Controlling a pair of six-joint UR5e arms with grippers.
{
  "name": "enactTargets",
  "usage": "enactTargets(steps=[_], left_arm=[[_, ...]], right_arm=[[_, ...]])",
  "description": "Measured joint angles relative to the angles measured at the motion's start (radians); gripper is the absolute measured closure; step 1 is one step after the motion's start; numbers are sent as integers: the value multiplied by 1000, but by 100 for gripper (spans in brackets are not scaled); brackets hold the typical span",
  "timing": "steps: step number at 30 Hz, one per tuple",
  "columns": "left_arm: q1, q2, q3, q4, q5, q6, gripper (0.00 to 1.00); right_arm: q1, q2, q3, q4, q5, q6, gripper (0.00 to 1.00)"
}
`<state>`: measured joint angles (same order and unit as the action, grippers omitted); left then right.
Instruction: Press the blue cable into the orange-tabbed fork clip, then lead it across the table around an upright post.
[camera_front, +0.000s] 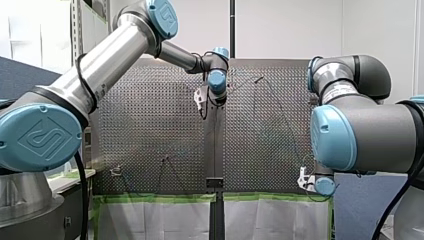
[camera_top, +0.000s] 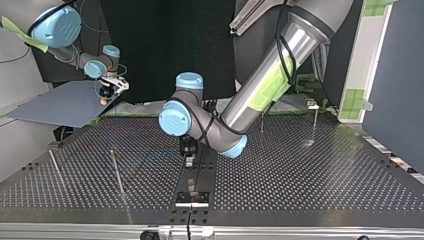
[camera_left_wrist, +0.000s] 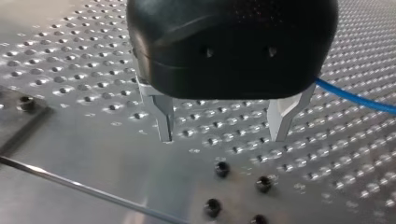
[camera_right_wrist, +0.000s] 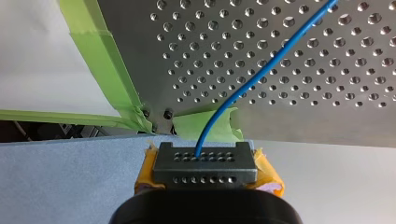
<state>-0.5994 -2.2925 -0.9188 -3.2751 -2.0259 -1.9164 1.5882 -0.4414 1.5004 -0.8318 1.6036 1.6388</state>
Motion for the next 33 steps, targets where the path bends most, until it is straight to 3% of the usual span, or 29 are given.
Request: enactTargets(steps=[7,16,33], left_arm=[[1,1,0,-67,64,-56,0],[2,21,1,-153,145,-73,0],[-6,71,0,-193,163,-78,0]], right_arm=[[0,1,0,6,0,-4,100],[4,2,1,11,1,-5,100],[2,2,1,12,1,-5,100]])
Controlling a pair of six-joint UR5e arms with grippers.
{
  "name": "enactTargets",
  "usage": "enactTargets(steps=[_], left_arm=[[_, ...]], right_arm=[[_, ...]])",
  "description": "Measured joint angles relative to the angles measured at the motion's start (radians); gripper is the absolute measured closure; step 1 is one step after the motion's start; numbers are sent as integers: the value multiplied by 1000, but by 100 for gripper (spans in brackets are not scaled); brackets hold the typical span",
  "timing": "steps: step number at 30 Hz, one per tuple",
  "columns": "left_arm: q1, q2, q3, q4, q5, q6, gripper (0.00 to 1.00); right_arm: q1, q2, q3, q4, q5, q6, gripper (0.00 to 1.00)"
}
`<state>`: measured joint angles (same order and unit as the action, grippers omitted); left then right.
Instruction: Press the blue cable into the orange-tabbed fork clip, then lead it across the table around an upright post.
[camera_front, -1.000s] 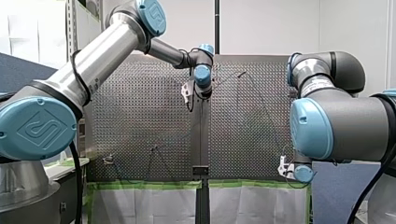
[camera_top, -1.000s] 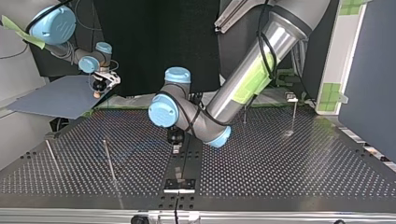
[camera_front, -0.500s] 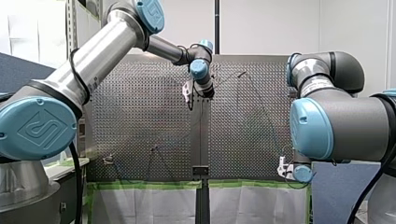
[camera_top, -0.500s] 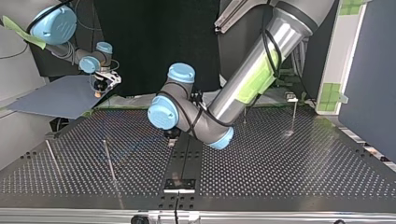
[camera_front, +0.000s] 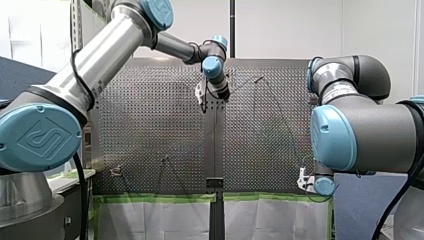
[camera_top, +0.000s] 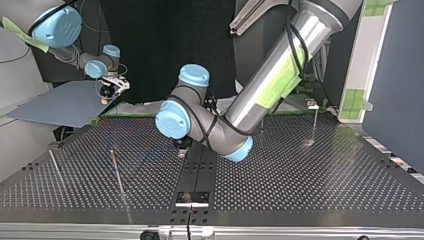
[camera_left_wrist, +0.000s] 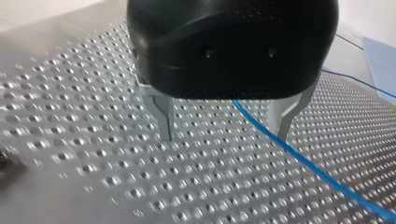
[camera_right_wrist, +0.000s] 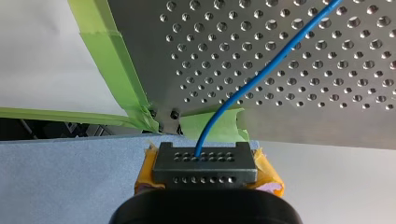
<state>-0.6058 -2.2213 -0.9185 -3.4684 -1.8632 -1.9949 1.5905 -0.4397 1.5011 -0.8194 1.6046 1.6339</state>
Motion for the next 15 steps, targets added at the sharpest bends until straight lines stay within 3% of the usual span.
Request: enactTargets(steps=[8,15], left_arm=[[-22,51,0,-13,-1,9,0],[-49,117,1,-9,25,62,0]], right_arm=[[0,1,0,0,0,0,100],[0,1,0,-2,0,3,100]])
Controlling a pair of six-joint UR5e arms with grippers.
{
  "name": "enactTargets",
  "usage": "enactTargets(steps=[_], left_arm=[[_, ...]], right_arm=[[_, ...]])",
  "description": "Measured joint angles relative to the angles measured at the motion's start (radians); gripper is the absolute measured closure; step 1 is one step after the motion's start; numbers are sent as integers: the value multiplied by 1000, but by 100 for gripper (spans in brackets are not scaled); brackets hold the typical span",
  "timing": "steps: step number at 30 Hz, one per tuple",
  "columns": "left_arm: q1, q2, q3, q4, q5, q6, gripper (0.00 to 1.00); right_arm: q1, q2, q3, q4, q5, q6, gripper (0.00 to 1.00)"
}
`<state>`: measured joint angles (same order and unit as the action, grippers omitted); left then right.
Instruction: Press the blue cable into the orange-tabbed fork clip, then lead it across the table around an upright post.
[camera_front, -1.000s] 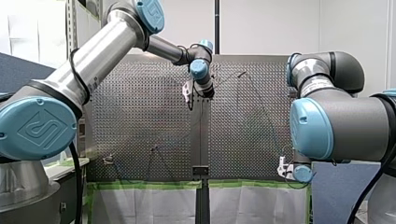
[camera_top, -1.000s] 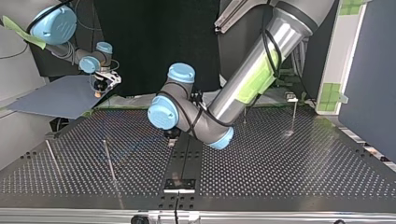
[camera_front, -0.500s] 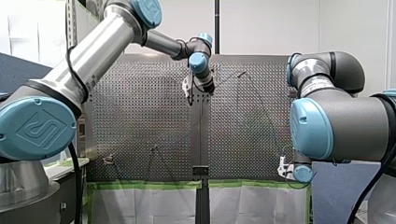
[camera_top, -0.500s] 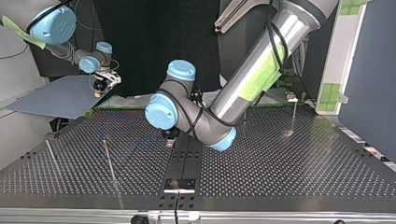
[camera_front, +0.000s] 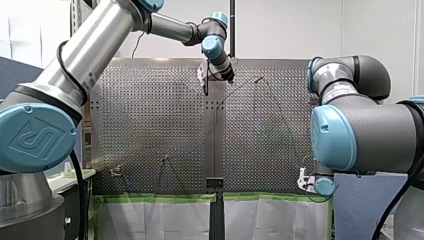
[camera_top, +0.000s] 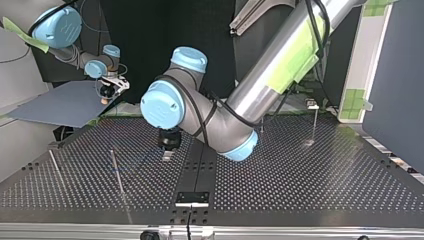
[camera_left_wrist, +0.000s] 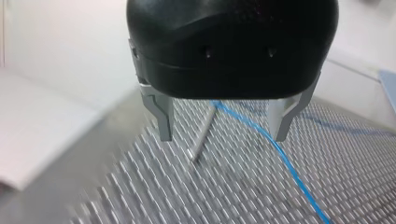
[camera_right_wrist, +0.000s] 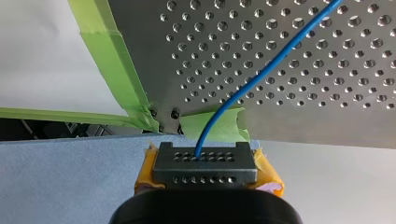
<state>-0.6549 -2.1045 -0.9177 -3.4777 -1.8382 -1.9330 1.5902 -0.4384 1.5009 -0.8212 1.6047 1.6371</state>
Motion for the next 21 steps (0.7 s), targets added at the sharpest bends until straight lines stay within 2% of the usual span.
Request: enactTargets(steps=[10,21], left_arm=[[-21,13,0,72,94,92,0],[-29,-32,0,130,201,99,0]], right_arm=[[2,1,0,-2,0,3,100],[3,2,0,1,0,2,100]])
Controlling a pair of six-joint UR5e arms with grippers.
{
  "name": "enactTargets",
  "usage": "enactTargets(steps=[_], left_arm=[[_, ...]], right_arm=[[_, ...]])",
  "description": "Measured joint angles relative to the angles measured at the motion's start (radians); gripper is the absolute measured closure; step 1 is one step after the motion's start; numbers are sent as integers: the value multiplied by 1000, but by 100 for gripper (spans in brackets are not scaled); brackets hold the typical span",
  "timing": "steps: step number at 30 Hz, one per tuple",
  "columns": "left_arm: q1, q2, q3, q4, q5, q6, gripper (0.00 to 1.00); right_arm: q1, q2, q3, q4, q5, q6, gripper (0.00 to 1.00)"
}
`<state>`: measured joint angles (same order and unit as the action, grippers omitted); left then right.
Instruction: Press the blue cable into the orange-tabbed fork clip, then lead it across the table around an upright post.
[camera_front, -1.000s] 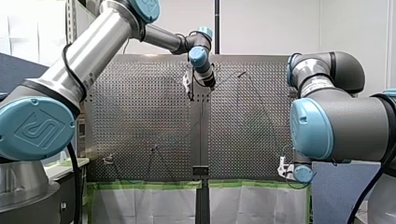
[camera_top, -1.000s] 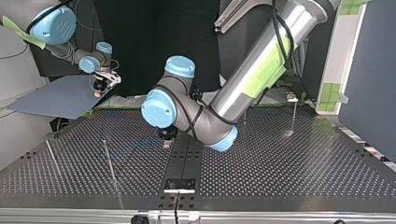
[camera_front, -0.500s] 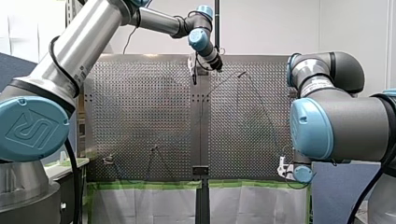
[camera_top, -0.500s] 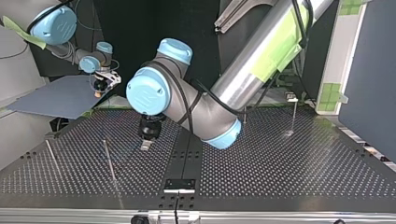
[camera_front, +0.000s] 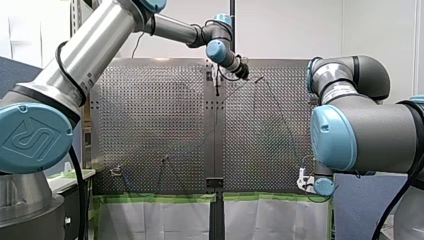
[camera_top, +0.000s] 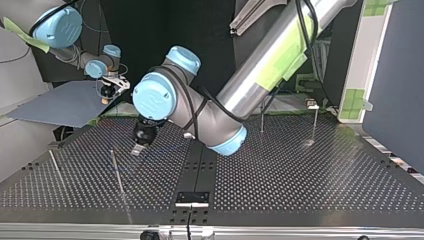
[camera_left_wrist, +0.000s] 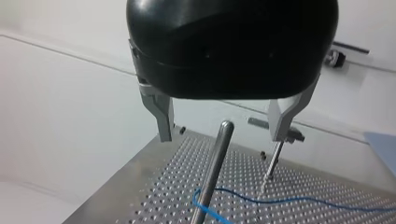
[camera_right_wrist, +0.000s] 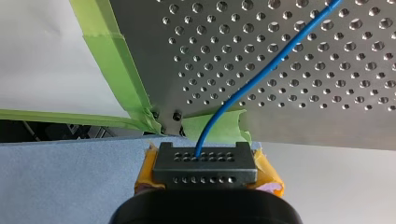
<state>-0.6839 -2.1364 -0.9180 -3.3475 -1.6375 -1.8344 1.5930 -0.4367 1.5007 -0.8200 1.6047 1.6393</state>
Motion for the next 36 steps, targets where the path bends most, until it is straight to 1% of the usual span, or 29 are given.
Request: enactTargets(steps=[5,9,14,27,32,36], left_arm=[[2,-2,0,28,19,-30,0],[4,-2,0,42,28,-65,0],[8,-2,0,43,27,-79,0],[10,-2,0,37,-25,-81,0],[10,-2,0,36,-35,-80,0],[9,-2,0,33,-63,-72,0]], right_arm=[[0,0,0,0,0,-1,100],[0,0,-1,0,0,-2,100],[0,1,-1,-2,0,-2,100],[-1,2,-1,-4,0,2,100],[-1,3,-1,-2,0,2,100],[-1,3,-1,-1,0,1,100]])
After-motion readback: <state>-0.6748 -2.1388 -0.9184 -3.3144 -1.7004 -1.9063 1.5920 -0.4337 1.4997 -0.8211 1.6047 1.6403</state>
